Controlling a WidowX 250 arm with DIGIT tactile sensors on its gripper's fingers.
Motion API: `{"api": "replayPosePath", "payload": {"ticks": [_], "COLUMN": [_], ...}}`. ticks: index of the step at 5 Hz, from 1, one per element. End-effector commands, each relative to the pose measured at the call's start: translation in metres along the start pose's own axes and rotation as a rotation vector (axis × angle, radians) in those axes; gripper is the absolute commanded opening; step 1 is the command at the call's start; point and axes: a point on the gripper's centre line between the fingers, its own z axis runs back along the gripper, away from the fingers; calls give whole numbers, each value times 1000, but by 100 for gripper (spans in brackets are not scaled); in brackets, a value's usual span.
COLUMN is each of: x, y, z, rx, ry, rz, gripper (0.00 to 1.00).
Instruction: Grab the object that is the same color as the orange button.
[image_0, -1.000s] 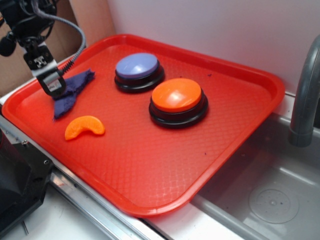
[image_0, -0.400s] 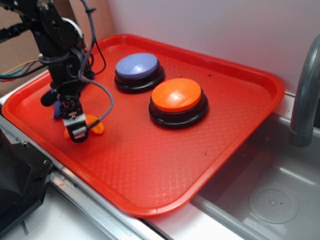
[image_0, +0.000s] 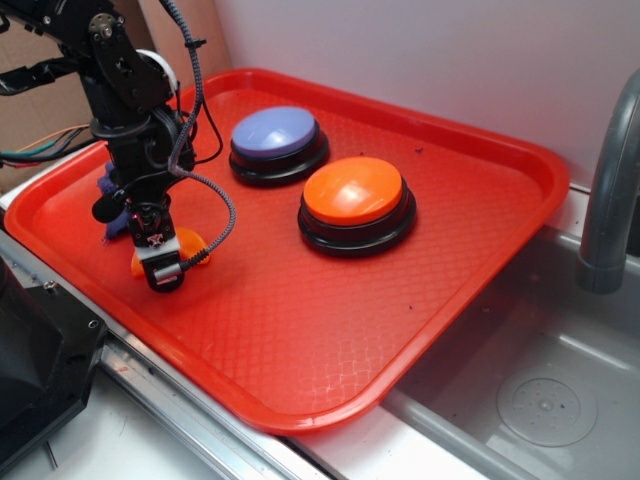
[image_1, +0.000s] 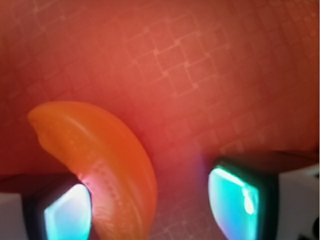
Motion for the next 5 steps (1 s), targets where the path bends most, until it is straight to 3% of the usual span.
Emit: {"api": "replayPosePath", "payload": {"ticks": [1,3,5], "x": [-2,-3,13], "y": [-2,0,-7], "z": [-1,1,44], "rx": [7,14,41], "ry": [15,27,6], "rz": [14,26,75], "gripper": [0,0,0]}}
